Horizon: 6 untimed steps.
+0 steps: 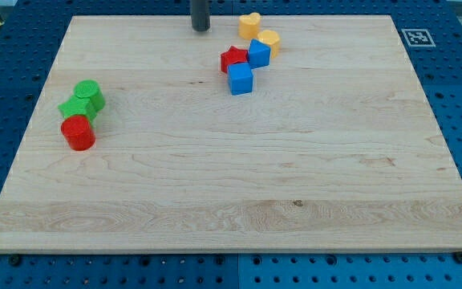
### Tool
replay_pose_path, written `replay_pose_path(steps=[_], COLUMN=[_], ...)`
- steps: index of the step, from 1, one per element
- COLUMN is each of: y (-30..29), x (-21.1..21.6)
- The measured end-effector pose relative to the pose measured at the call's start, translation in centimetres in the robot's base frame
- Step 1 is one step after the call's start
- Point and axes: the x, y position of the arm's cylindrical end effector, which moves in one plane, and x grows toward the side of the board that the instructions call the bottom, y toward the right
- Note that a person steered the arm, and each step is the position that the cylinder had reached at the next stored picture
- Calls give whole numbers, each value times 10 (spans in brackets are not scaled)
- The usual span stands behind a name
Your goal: Push the heart into the hexagon
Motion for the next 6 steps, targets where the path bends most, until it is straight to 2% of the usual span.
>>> replay_pose_path(steps=[2,6], y=[64,119], x=[-1,88])
